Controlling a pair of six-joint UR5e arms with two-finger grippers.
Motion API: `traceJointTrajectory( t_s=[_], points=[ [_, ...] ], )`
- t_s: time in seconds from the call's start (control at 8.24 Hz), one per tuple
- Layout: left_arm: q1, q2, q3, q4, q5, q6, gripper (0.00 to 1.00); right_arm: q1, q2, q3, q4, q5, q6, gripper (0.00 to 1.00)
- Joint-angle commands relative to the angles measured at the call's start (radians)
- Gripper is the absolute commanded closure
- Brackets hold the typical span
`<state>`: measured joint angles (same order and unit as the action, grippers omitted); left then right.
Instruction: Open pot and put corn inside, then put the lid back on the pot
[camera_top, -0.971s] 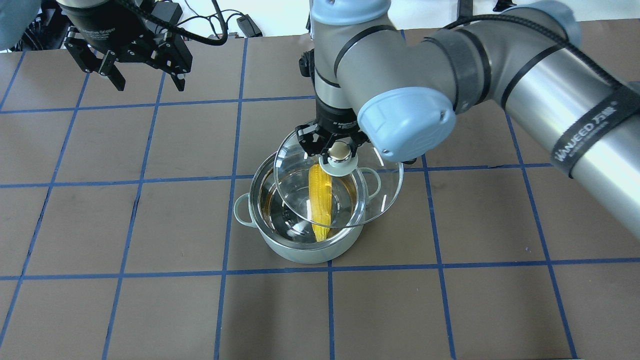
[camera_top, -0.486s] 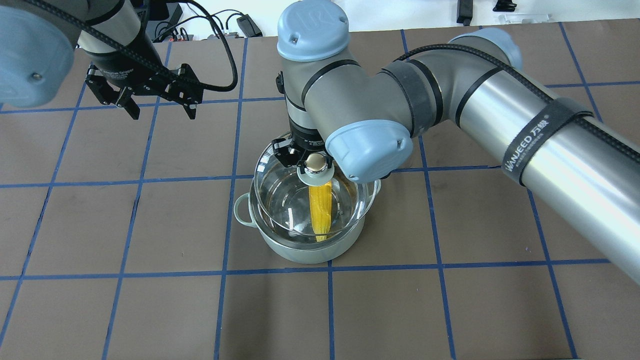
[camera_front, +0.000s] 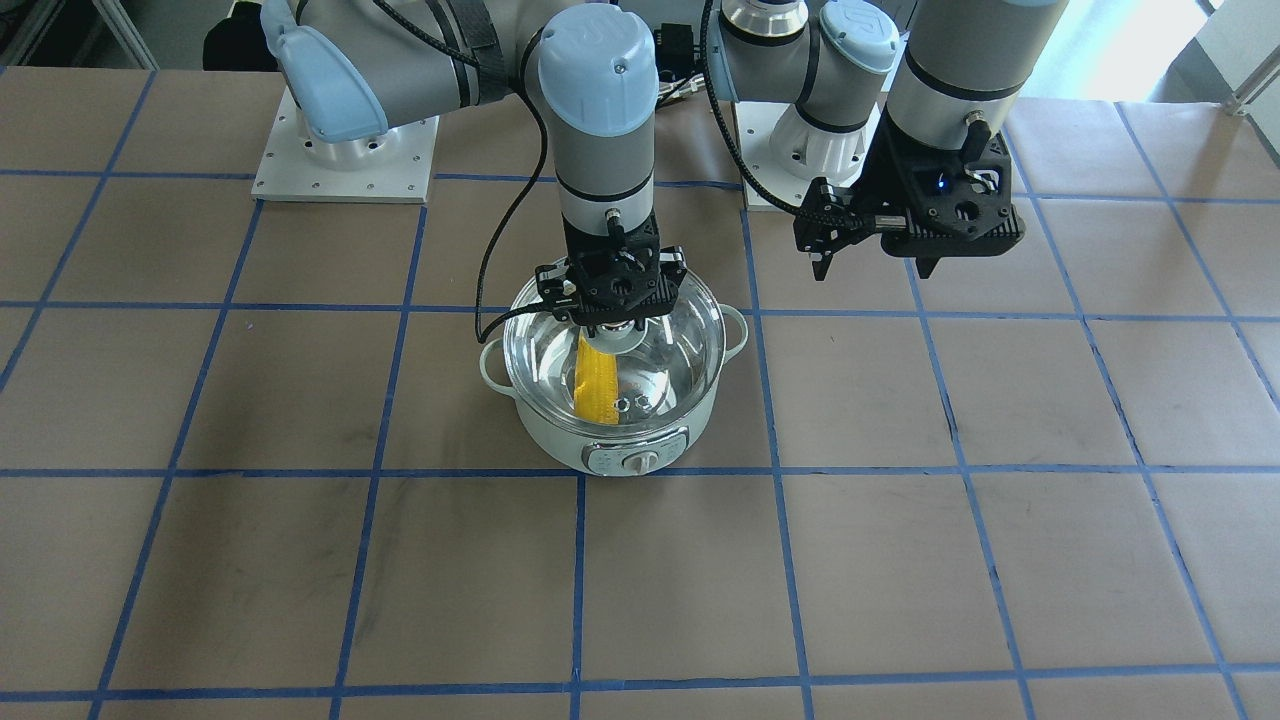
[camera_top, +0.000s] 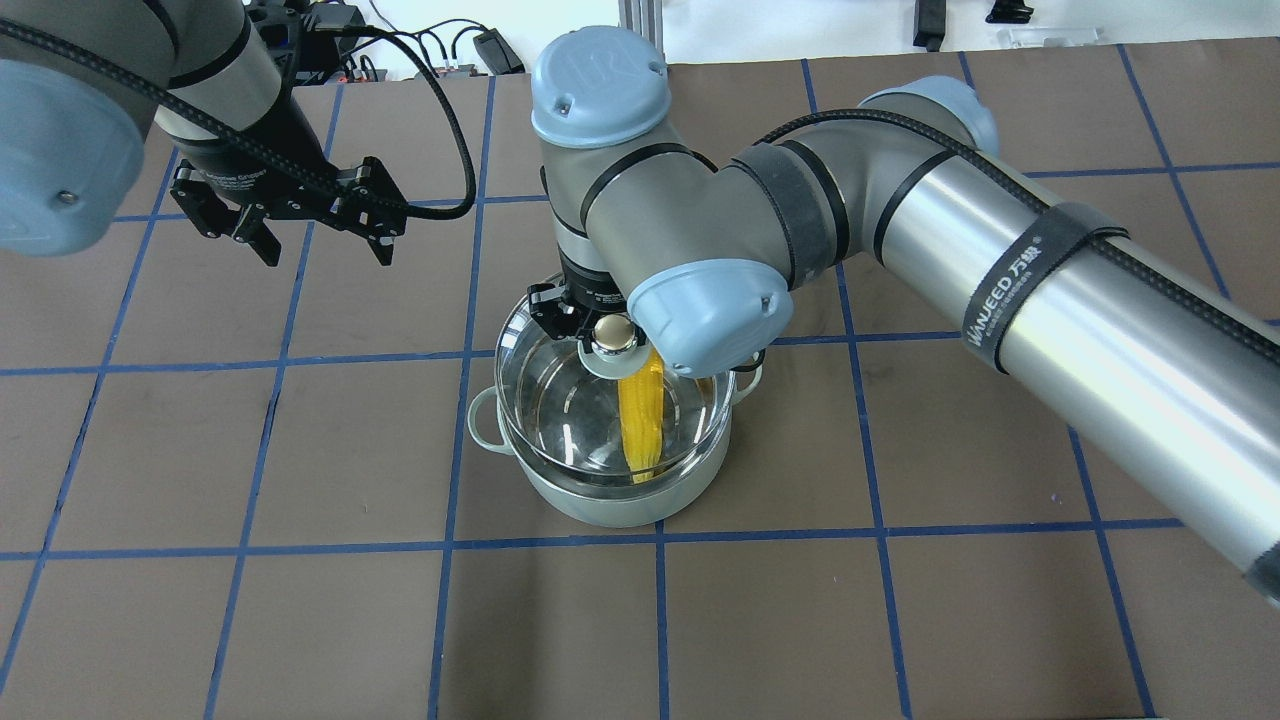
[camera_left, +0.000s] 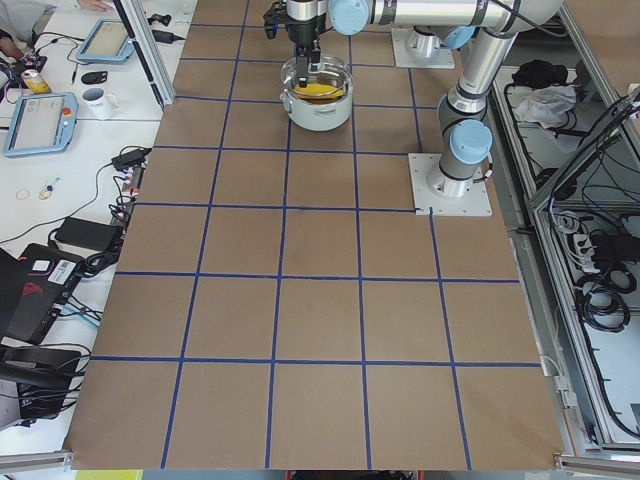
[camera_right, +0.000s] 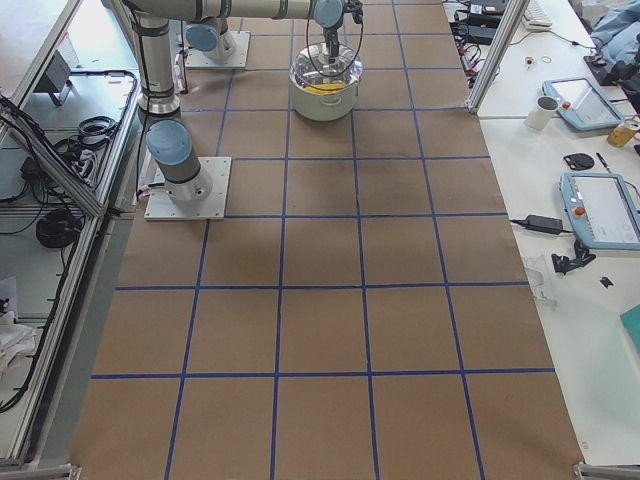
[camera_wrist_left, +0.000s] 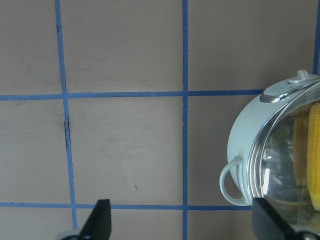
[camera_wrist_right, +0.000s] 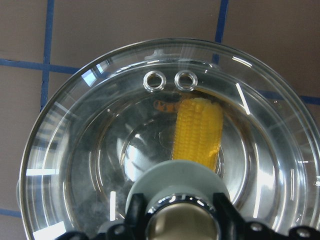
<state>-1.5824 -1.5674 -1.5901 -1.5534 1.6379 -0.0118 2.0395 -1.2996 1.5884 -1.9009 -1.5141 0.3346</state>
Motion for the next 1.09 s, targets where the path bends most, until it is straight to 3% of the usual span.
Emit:
traceJointTrajectory(
  t_s=[0.0,0.36,0.97],
  points=[
    [0.016,0.003,-0.004,-0.008,-0.033,0.01,0.0,0.004,0.008,0.001,-0.001,0.03,0.055,1.0],
    [0.018,0.001,-0.02,-0.008,-0.07,0.023,0.0,0.004,0.01,0.001,0.005,0.032,0.055,1.0],
    [0.016,0.0,-0.022,-0.005,-0.055,0.023,0.0,0.004,0.011,0.001,0.008,0.029,0.04,1.0]
  ],
)
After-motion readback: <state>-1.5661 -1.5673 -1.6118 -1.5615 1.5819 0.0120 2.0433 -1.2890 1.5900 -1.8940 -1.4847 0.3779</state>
